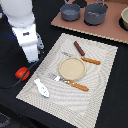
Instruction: Interact with the objects in diverse but meaningful ways.
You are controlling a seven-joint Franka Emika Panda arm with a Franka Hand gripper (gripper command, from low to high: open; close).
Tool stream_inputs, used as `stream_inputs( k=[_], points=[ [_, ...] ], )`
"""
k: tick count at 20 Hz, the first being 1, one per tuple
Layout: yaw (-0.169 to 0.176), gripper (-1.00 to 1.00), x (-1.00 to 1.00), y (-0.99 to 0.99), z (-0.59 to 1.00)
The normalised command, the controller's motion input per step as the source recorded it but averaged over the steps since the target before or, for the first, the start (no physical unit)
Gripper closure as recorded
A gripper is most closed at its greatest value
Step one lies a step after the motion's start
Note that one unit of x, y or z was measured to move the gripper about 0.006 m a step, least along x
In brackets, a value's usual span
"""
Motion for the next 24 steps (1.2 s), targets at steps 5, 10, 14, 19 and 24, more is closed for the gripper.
stream_inputs(
  k=[5, 10, 14, 19, 24],
  points=[
    [0.0, 1.0, 0.03, 0.16, 0.26],
    [-0.032, 1.0, 0.46, 0.03, 0.49],
    [-0.093, 1.0, 0.87, 0.0, 0.73],
    [-0.072, 1.0, 0.96, 0.0, 0.83],
    [-0.065, 1.0, 0.97, 0.0, 0.72]
  ],
)
